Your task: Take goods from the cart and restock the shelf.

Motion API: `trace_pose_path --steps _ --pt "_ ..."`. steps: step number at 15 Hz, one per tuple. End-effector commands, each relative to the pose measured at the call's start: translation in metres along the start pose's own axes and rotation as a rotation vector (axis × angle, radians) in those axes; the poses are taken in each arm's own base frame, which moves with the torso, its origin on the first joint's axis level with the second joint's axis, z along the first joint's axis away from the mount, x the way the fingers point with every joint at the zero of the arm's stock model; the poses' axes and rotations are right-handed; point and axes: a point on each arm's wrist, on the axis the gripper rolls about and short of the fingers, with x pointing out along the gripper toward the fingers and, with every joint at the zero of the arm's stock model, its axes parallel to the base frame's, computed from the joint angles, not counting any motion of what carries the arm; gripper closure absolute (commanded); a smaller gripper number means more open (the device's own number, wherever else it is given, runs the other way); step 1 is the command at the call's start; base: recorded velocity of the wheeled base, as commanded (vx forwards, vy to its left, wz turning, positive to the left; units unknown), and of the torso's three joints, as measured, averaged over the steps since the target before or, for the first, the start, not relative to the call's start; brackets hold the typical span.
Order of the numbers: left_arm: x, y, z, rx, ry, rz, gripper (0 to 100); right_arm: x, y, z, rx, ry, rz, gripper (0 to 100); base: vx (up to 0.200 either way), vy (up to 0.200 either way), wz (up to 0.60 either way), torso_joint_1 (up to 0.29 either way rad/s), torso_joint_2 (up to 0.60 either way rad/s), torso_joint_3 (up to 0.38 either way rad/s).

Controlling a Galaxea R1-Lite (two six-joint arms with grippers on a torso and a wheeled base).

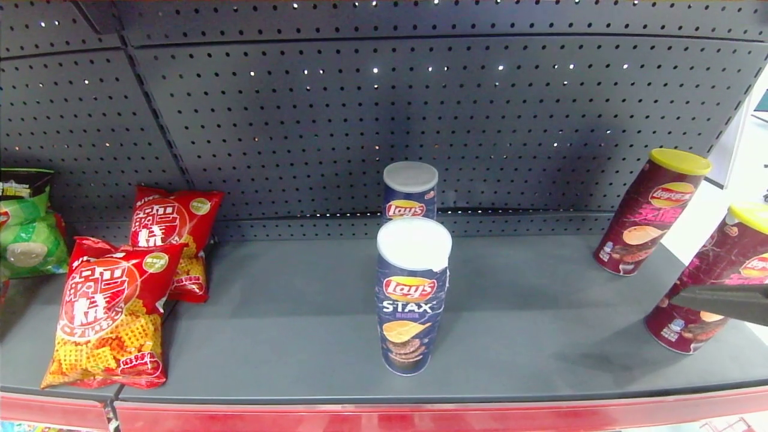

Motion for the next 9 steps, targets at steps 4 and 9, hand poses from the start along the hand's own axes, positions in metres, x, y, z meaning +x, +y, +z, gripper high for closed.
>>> trace_pose_path --steps 4,9 --pt "0.0001 0.0000 0.0001 0.000 0.001 0.000 0 0.0003 0.0003 -0.0021 0.006 0.004 0.003 0 0.000 0.000 0.00 0.000 0.00 0.000" --pt "0.0002 0.0000 0.0001 0.000 0.003 0.000 0 -0.0047 0.0084 -0.0079 0.010 0.008 0.004 0 0.000 0.000 0.00 0.000 0.00 0.000"
